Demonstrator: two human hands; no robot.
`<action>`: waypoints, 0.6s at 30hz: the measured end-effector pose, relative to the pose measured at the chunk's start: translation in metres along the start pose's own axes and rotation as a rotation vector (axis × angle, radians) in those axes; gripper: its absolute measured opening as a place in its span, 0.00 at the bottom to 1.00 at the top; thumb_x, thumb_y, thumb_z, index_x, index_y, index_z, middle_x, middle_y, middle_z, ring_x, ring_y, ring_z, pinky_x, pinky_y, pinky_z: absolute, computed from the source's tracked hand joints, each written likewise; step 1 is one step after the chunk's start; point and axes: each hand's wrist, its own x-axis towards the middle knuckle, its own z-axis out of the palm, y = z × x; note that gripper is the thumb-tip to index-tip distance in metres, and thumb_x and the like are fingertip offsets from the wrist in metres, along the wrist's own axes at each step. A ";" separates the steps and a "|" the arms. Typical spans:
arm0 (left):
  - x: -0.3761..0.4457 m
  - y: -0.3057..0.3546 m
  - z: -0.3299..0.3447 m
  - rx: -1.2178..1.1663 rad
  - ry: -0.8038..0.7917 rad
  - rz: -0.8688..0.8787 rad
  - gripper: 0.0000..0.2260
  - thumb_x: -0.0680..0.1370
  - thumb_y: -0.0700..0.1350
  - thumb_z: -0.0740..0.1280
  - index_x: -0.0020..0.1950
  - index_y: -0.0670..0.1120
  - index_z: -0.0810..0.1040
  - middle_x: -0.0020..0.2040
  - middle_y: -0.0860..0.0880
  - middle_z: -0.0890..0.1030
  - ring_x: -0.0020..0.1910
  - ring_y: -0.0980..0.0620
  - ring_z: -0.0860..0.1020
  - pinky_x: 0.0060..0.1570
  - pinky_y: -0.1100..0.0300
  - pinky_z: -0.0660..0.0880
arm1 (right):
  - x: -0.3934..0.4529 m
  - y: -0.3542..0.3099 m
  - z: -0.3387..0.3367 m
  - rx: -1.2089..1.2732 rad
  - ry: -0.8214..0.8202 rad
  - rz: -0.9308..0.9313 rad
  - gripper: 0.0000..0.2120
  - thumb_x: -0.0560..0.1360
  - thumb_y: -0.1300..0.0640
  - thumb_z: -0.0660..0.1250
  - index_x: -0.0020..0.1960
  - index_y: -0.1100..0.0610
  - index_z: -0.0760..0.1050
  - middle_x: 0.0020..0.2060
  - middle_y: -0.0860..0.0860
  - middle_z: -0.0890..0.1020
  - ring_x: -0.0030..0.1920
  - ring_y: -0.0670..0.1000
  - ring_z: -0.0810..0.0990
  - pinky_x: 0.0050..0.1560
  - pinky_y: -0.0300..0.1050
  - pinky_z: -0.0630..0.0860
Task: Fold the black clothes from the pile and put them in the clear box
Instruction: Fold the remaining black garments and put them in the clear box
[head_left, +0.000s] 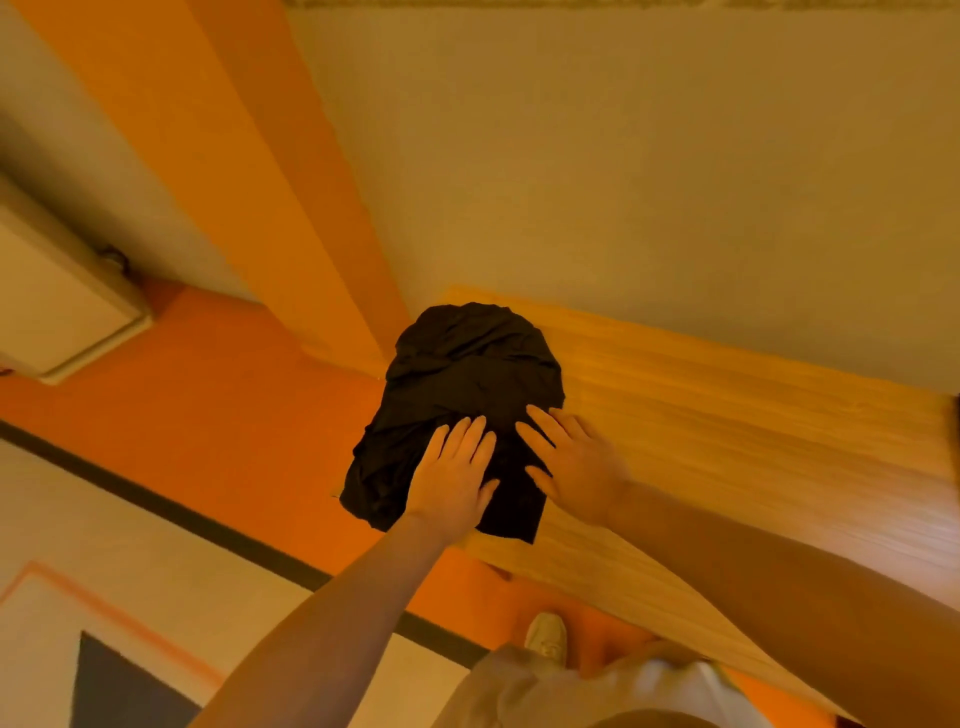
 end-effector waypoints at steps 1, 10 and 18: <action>-0.004 -0.003 0.004 -0.022 -0.002 -0.025 0.27 0.83 0.58 0.49 0.79 0.47 0.50 0.79 0.47 0.49 0.78 0.47 0.47 0.76 0.49 0.44 | 0.004 -0.004 0.000 -0.001 0.010 -0.021 0.28 0.79 0.44 0.59 0.75 0.54 0.62 0.74 0.57 0.63 0.72 0.60 0.65 0.70 0.56 0.63; -0.025 -0.019 0.019 -0.219 0.426 -0.024 0.09 0.72 0.46 0.75 0.51 0.48 0.82 0.52 0.50 0.81 0.53 0.49 0.80 0.59 0.53 0.64 | 0.018 -0.019 0.018 0.015 0.215 -0.194 0.19 0.58 0.52 0.82 0.47 0.52 0.83 0.45 0.52 0.83 0.43 0.53 0.83 0.41 0.45 0.80; -0.027 -0.019 0.015 -0.459 0.477 -0.003 0.10 0.75 0.42 0.69 0.55 0.45 0.81 0.50 0.49 0.82 0.50 0.48 0.81 0.55 0.59 0.69 | 0.014 -0.006 -0.001 0.276 0.471 -0.052 0.14 0.65 0.66 0.78 0.49 0.58 0.82 0.41 0.53 0.84 0.39 0.56 0.84 0.37 0.45 0.79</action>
